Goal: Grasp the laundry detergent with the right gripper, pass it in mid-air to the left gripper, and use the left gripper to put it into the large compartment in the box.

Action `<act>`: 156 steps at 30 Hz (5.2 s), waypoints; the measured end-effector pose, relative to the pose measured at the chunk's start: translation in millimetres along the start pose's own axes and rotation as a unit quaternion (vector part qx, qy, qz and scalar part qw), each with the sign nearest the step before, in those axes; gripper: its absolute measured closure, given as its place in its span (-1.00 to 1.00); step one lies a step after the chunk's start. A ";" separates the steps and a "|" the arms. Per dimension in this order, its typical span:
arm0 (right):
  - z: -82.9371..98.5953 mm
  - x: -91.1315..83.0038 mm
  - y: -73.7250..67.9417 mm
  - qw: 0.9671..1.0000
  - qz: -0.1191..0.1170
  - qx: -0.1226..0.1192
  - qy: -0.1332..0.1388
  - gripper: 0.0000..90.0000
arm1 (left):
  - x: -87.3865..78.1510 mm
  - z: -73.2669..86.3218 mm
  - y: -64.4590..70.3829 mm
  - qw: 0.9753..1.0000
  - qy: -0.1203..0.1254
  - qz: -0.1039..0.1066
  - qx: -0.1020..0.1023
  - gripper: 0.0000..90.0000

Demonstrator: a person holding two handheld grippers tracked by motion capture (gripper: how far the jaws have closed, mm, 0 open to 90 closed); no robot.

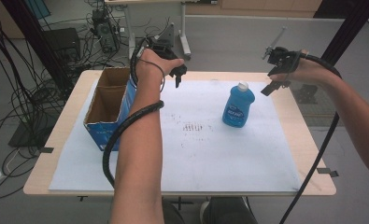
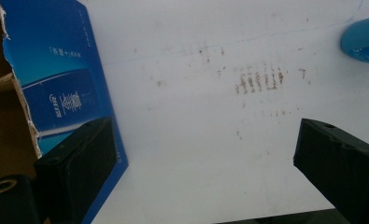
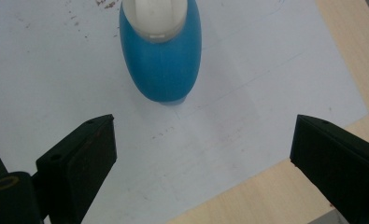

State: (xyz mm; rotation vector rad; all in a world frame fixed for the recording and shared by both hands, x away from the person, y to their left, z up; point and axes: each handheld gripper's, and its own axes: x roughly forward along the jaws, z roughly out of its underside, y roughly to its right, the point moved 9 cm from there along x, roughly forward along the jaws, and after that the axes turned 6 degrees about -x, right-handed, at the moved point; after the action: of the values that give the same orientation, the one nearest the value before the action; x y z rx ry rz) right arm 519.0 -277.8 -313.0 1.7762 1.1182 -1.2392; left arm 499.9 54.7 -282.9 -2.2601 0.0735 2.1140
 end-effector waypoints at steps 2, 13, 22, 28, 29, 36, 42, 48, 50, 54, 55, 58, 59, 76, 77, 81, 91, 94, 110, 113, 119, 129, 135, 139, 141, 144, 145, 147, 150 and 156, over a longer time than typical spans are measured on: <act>3.3 5.6 0.1 1.000 -0.001 0.002 0.004 -0.85 | 0.2 -0.6 0.0 1.000 0.001 0.000 0.000 -0.86; 10.6 30.4 -2.1 0.999 -0.003 0.012 0.039 -0.87 | 2.6 -1.7 0.9 1.000 -0.001 -0.002 0.002 -0.85; 12.7 50.7 -7.8 0.997 -0.002 0.020 0.080 -0.90 | 2.6 -0.9 2.2 1.000 -0.002 -0.003 0.001 -0.86; 11.6 61.9 -11.2 0.994 0.001 0.023 0.109 -0.91 | 2.6 -0.8 3.0 1.000 0.000 -0.004 0.003 -0.86; 11.6 61.9 -11.2 0.994 0.001 0.023 0.109 -0.91 | 2.6 -0.8 3.0 1.000 0.000 -0.004 0.003 -0.86; 10.6 73.0 -15.6 0.990 0.003 0.021 0.139 -0.91 | 4.0 0.1 1.9 1.000 -0.002 -0.004 0.001 -0.86; 10.1 87.0 -19.6 0.988 0.010 0.022 0.154 -0.92 | 3.9 0.3 1.5 1.000 0.000 -0.005 -0.001 -0.86; 6.7 98.3 -23.6 0.985 0.016 0.018 0.170 -0.92 | 3.8 0.7 -1.2 1.000 -0.001 -0.005 -0.001 -0.86; 6.6 101.7 -23.7 0.984 0.020 0.023 0.173 -0.92 | 4.5 1.0 -1.6 1.000 -0.002 -0.005 -0.002 -0.86; 6.8 108.6 -26.2 0.982 0.020 0.027 0.186 -0.93 | 6.8 2.2 -2.5 1.000 -0.005 -0.006 0.001 -0.86; 6.8 108.6 -26.2 0.982 0.020 0.027 0.186 -0.93 | 6.8 2.2 -2.5 1.000 -0.005 -0.006 0.001 -0.86; 5.3 112.0 -27.3 0.979 0.021 0.028 0.202 -0.93 | 6.4 2.1 -1.5 1.000 -0.004 -0.005 0.002 -0.86; 5.3 112.0 -27.3 0.979 0.021 0.028 0.202 -0.93 | 6.4 2.1 -1.5 1.000 -0.004 -0.005 0.002 -0.86; 5.3 127.0 -26.5 0.972 0.030 0.043 0.230 -0.94 | 8.7 3.4 -0.1 1.000 -0.007 -0.004 0.004 -0.86; 5.3 128.1 -26.6 0.971 0.029 0.044 0.233 -0.94 | 8.7 3.3 0.0 1.000 -0.006 -0.004 0.003 -0.86; 4.9 130.4 -26.8 0.971 0.026 0.045 0.235 -0.94 | 8.3 2.5 0.1 1.000 -0.005 -0.004 0.004 -0.86; 1.8 133.2 -27.7 0.970 0.019 0.044 0.240 -0.93 | 10.4 2.9 -0.6 1.000 -0.007 -0.004 0.004 -0.86; 1.9 134.6 -27.7 0.969 0.017 0.045 0.242 -0.94 | 10.8 3.0 -0.6 1.000 -0.007 -0.004 0.003 -0.86; -0.3 136.2 -29.2 0.968 0.013 0.044 0.247 -0.94 | 7.0 2.7 -0.7 1.000 -0.005 -0.007 0.006 -0.86; 0.6 136.3 -29.2 0.967 0.011 0.045 0.252 -0.93 | 7.1 2.8 -0.8 1.000 -0.005 -0.008 0.007 -0.86; 0.3 135.0 -28.5 0.965 0.012 0.044 0.257 -0.93 | 7.0 2.1 -1.0 1.000 -0.005 -0.008 0.006 -0.86; -2.8 133.5 -30.7 0.965 0.010 0.038 0.260 -0.93 | 5.7 2.5 -1.5 1.000 -0.002 -0.006 0.005 -0.86; -3.7 133.6 -31.5 0.965 0.011 0.035 0.260 -0.93 | 6.9 3.4 -1.6 1.000 -0.004 -0.004 0.005 -0.86; -4.1 133.2 -31.3 0.965 0.011 0.034 0.261 -0.93 | 7.0 3.4 -1.3 1.000 -0.003 -0.004 0.005 -0.86; -4.1 133.3 -31.3 0.965 0.012 0.034 0.260 -0.93 | 6.9 3.4 -1.1 1.000 -0.003 -0.004 0.005 -0.86; -4.2 132.8 -31.1 0.965 0.013 0.033 0.261 -0.93 | 5.7 3.0 0.2 1.000 -0.003 -0.005 0.007 -0.86; -4.2 132.8 -31.1 0.965 0.013 0.033 0.261 -0.93 | 5.7 3.0 0.2 1.000 -0.003 -0.005 0.007 -0.86; -4.1 132.3 -30.8 0.964 0.014 0.033 0.263 -0.93 | 4.6 2.5 1.4 1.000 -0.001 -0.004 0.007 -0.86; -3.8 132.3 -30.6 0.964 0.014 0.032 0.263 -0.93 | 4.3 2.4 1.5 1.000 -0.001 -0.005 0.008 -0.86; -4.1 131.7 -30.3 0.964 0.015 0.032 0.264 -0.93 | 5.4 2.7 1.8 1.000 -0.002 -0.004 0.006 -0.86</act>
State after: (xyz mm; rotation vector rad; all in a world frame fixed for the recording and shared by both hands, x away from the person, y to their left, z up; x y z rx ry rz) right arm 515.6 -228.1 -438.6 2.2393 1.3401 -0.8018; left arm 497.5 53.1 -288.5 -2.2453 0.0771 2.1077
